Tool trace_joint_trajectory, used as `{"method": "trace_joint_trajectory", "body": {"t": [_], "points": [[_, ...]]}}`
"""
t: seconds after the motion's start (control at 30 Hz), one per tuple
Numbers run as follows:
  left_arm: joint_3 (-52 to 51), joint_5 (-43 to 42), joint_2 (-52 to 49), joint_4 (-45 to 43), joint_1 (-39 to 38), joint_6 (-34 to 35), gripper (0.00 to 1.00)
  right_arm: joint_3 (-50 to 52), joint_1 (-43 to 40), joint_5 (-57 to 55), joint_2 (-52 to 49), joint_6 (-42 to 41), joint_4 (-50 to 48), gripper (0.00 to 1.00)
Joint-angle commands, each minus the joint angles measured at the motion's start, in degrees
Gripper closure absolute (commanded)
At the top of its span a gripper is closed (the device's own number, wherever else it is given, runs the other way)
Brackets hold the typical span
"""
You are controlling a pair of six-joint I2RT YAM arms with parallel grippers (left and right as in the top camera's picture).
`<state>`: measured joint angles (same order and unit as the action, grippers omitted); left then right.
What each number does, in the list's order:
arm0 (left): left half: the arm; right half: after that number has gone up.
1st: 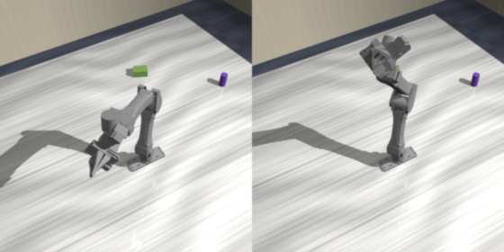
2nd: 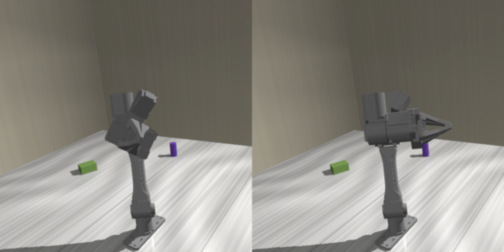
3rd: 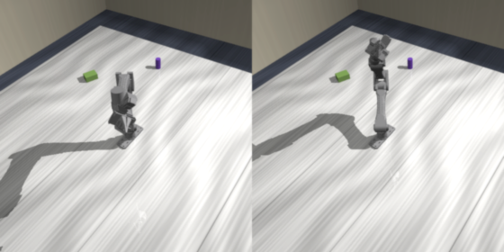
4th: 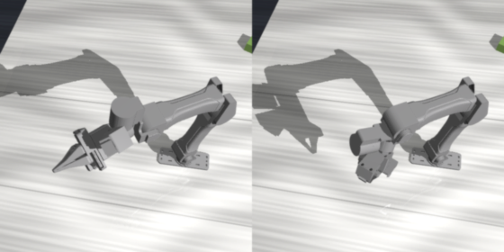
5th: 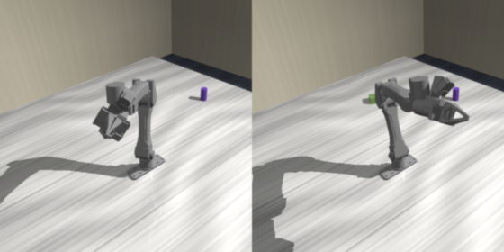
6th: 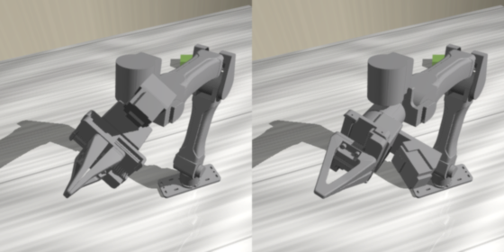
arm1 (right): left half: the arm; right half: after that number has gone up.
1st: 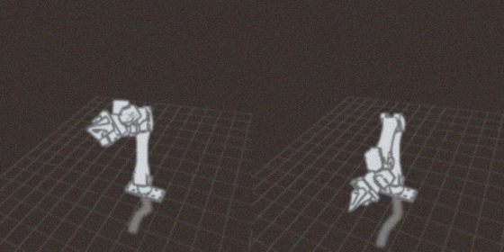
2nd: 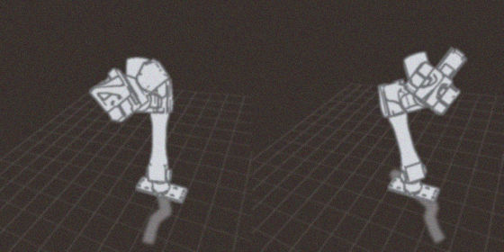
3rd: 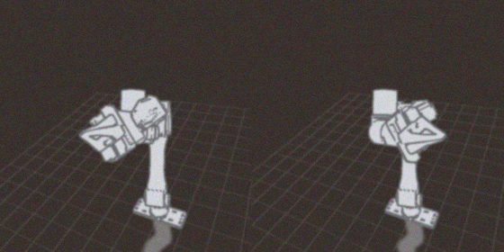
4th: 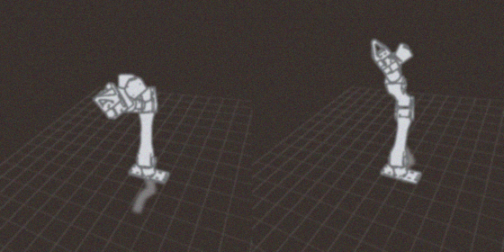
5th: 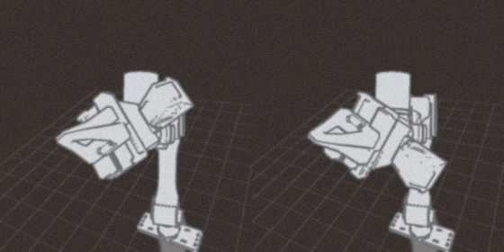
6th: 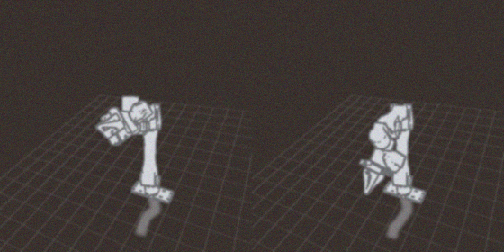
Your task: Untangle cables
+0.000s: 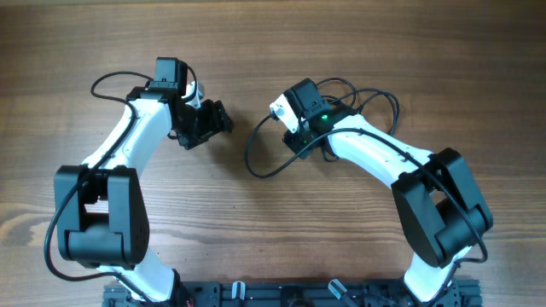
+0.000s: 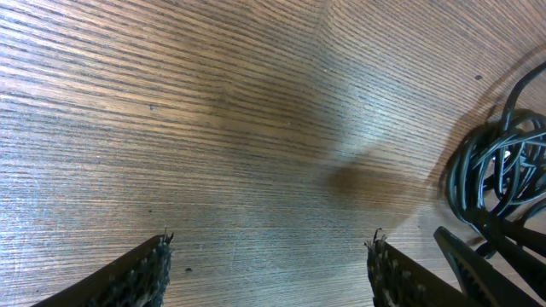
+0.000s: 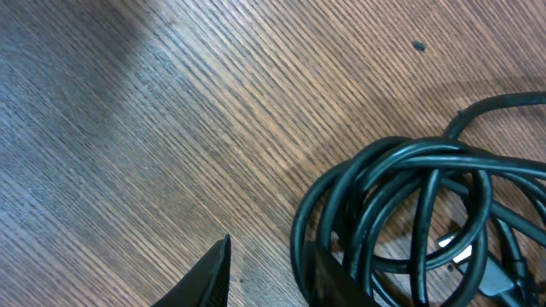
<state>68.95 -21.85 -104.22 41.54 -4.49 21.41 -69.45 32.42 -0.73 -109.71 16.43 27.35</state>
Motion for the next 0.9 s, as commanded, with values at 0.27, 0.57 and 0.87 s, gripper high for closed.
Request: {"method": "trace_joint_trajectory", "body": {"t": [0.27,0.57,0.87], "points": [[-0.5,0.7,-0.7,0.0,0.2,0.3,0.23,6.6,0.0,-7.2,-0.7,4.5,-6.3,0.84],[-0.5,-4.3,-0.7,0.7,0.8,-2.8,0.22,-1.7,-0.1,17.0,5.6,-4.2,0.9,0.96],[-0.5,-46.5,-0.7,-0.9,7.8,-12.8,0.2,-6.0,-5.0,49.8,14.6,-31.1,-6.6,0.96]]}}
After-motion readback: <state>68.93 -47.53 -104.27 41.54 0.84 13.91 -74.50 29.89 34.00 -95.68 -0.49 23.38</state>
